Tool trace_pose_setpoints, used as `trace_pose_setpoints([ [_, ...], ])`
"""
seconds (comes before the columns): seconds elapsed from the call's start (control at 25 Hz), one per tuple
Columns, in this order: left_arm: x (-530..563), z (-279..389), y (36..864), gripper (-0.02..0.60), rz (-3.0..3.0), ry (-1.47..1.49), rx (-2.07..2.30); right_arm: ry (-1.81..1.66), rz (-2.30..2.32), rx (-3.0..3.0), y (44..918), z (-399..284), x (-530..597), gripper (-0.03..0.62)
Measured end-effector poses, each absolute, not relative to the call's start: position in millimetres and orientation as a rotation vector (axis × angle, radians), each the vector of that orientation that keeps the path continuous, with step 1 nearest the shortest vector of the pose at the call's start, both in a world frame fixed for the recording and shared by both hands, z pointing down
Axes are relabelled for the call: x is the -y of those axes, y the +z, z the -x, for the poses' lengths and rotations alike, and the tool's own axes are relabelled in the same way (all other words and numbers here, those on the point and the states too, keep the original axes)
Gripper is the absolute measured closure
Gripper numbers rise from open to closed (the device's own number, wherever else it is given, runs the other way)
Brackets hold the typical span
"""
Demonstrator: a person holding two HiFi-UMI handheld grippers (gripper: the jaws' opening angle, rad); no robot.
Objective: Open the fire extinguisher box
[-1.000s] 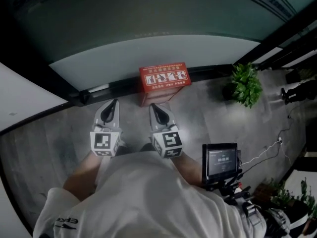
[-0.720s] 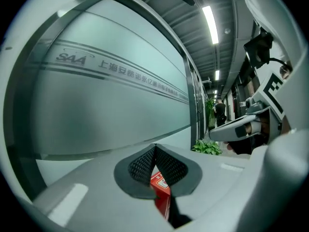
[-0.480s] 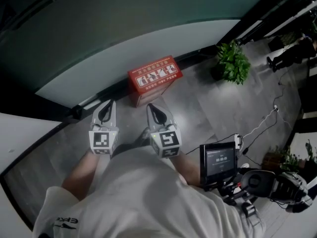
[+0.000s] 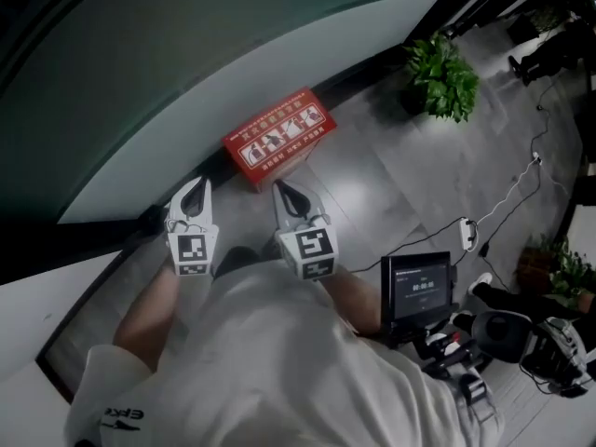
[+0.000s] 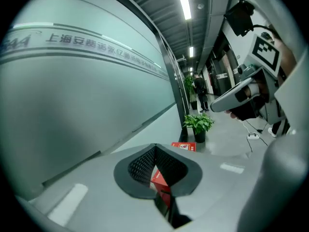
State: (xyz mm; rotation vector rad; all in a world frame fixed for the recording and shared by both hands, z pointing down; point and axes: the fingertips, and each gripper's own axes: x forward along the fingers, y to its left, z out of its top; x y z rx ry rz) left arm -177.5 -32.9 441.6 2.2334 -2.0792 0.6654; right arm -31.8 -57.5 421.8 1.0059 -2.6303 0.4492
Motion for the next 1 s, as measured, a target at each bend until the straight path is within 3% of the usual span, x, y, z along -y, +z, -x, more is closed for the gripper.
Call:
trace_pose_setpoints([
  [0.32, 76, 170, 476, 0.578, -2.376, 0.91, 1.915, 0.536, -1.076, 2.516, 452, 20, 96, 0.582],
  [1.0, 103, 165, 650, 0.575, -2.742, 1.47, 1.396, 0.593, -1.1, 2.288, 581, 51, 95, 0.582],
])
